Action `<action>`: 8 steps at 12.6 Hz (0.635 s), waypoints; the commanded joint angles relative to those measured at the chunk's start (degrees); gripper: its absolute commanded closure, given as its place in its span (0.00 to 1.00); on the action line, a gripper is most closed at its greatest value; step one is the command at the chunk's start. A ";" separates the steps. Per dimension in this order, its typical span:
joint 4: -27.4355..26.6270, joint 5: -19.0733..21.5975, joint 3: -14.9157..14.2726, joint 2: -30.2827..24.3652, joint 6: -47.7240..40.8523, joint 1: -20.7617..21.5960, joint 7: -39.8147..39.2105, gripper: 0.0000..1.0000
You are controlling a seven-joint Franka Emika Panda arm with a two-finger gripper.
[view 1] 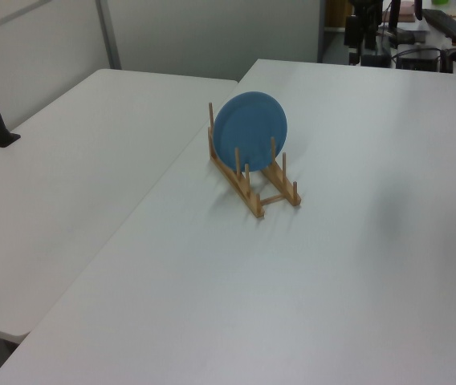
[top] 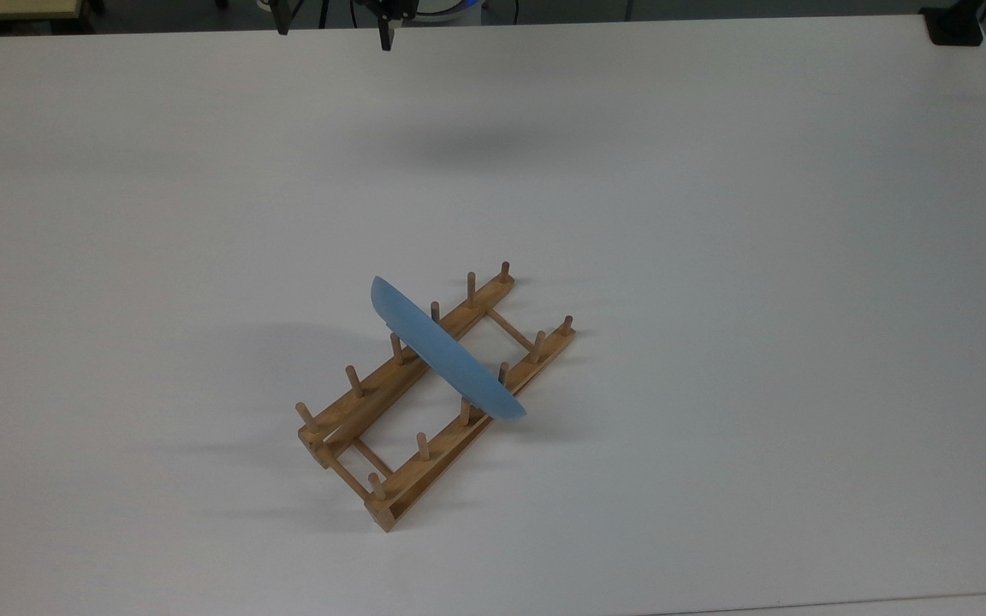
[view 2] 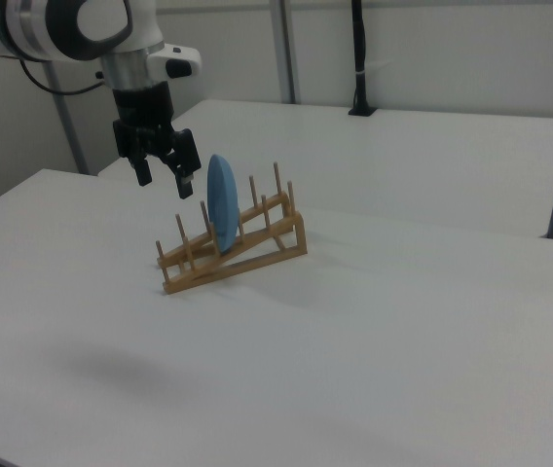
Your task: Pick plate from plate rack
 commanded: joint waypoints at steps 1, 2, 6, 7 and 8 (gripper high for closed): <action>0.08 -0.20 0.60 0.13 0.21 0.53 -2.94 0.00; 0.25 -0.29 0.61 0.40 0.47 1.31 -4.43 0.00; 1.04 -2.74 0.52 3.82 10.82 3.25 -6.03 0.00; 0.96 -4.41 0.60 4.87 14.50 3.86 -6.03 0.00; 0.96 -6.08 0.52 5.84 17.93 4.91 -5.94 0.00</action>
